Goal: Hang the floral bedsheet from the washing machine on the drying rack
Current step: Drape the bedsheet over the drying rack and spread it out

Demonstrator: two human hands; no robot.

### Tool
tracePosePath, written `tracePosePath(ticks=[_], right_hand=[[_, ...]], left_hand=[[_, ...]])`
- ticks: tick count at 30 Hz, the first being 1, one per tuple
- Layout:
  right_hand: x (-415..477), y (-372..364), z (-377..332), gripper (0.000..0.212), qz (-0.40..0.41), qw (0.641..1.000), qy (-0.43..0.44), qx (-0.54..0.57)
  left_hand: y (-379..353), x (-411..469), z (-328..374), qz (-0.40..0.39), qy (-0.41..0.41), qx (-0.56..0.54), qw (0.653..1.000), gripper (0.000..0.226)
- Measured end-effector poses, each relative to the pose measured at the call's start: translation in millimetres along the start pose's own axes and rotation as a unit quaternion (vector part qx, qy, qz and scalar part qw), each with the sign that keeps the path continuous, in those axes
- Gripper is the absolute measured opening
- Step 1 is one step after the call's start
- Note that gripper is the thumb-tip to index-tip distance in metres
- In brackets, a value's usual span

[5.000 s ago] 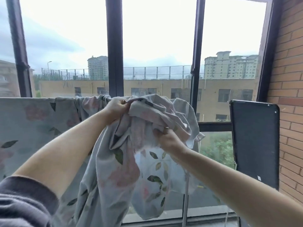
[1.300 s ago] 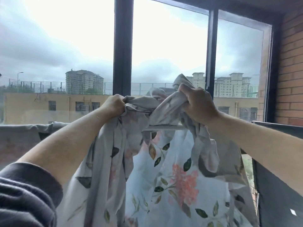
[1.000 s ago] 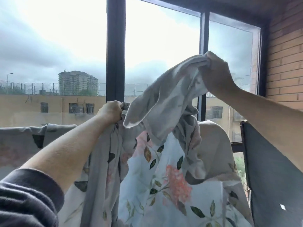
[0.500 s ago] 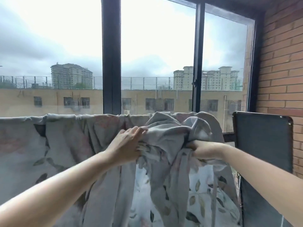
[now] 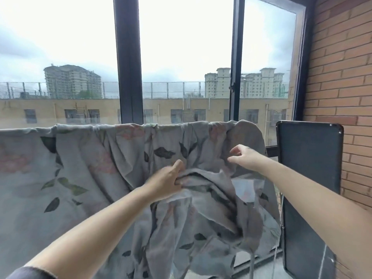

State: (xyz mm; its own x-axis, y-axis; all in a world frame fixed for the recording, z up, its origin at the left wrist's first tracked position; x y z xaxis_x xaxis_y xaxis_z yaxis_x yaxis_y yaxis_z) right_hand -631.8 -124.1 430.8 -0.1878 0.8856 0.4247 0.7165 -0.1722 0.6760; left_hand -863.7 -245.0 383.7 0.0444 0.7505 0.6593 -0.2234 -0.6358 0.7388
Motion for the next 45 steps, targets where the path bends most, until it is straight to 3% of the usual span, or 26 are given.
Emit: tracePosePath(ticks=[2,4,7,11,18,22,26,29,32,36,42,45], right_hand=[[-3.1,-12.3,8.0,0.054,-0.01,0.999,-0.034,-0.009],[-3.4,-23.0,15.3,0.062,-0.011,0.999,-0.049,-0.017],[-0.9,-32.4,19.6,0.059,-0.009,0.998,-0.053,-0.016],[6.9,-29.4,29.8,0.059,0.019,0.997,-0.076,-0.015],[38.8,-2.9,77.2,0.057,0.123,0.984,-0.127,0.021],[68.9,19.8,117.5,0.05,0.142,0.976,-0.167,0.009],[109.6,26.3,161.3,0.064,0.076,0.971,-0.215,0.067],[138.2,18.5,172.9,0.059,0.045,0.991,-0.114,0.045],[158.0,19.1,177.6,0.007,0.117,0.988,0.031,-0.095],[176.7,33.6,185.2,0.011,0.136,0.968,0.108,-0.182],[227.0,78.2,171.3,0.021,0.263,0.962,0.079,0.004],[254.4,80.3,159.9,0.02,0.274,0.957,0.071,0.062]], left_hand=[[-13.3,-9.2,7.4,-0.12,-0.009,-0.016,0.993,0.042],[-21.6,-14.4,9.4,-0.173,-0.016,-0.031,0.984,0.038],[-8.7,4.3,3.0,-0.095,-0.034,-0.011,0.995,0.028],[34.4,43.6,12.8,0.143,-0.16,0.103,0.971,0.018],[27.2,112.6,23.9,0.103,-0.084,0.237,0.962,0.054],[10.5,153.1,45.5,0.126,-0.067,0.225,0.964,0.043],[-10.9,201.4,68.3,0.145,-0.038,0.174,0.973,0.032],[-21.6,224.0,70.8,0.187,-0.016,0.145,0.971,0.02],[-20.8,231.4,67.7,0.233,-0.006,0.136,0.963,0.014],[-25.6,237.2,72.5,0.244,0.007,0.138,0.96,0.016],[-22.9,245.3,71.0,0.308,0.061,0.112,0.943,0.02],[-14.0,246.5,62.0,0.327,0.116,0.093,0.933,0.022]])
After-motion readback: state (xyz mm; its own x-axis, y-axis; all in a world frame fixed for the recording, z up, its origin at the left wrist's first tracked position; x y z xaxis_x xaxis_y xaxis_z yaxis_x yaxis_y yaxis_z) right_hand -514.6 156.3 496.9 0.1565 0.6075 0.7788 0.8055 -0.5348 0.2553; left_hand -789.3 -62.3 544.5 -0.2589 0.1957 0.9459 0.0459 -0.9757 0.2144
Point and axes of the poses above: each hand's wrist, its own x-axis towards the middle knuckle, its own y-axis out of the back of the hand, z = x × y, the point moved 5 cm from there along x, towards the middle knuckle, and after that the axes turned 14 degrees about z, right-handed, at the moved point
